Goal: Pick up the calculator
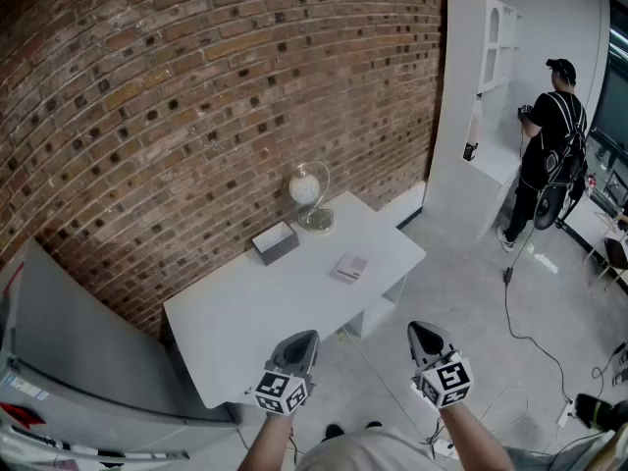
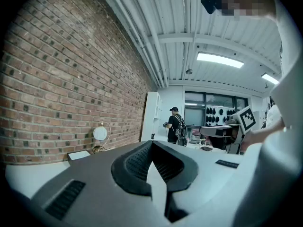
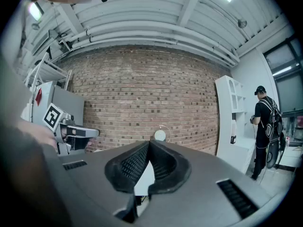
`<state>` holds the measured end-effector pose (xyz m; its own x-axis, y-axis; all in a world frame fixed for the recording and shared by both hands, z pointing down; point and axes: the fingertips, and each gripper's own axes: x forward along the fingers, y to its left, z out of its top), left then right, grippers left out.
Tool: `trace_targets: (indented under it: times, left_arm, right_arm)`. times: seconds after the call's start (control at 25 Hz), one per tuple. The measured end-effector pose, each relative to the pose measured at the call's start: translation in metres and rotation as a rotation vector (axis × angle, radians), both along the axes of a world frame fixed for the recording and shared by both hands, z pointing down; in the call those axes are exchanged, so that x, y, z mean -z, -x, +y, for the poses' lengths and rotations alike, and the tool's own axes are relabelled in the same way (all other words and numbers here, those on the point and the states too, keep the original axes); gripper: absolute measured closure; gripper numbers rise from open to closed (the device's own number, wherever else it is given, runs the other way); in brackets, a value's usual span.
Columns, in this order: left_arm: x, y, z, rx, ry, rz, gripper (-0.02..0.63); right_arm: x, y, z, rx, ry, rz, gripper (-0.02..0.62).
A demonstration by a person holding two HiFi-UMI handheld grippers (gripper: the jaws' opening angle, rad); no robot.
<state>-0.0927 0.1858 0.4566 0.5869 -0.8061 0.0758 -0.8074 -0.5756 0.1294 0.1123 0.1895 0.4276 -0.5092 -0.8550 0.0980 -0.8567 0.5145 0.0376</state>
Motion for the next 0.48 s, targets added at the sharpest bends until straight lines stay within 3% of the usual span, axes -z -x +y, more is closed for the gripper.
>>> trace_targets:
  times: [0.12, 0.48]
  left_arm:
    - [-0.0005, -0.0014, -0.0005, 0.001, 0.004, 0.000, 0.592]
    - [-0.0040, -0.0011, 0.0012, -0.001, 0.012, -0.001, 0.594]
  right_arm:
    - [-0.0041, -0.0011, 0.0023, 0.004, 0.029, 0.010, 0.584]
    - [0.0006, 0.0035, 0.0046, 0.017, -0.016, 0.009, 0.584]
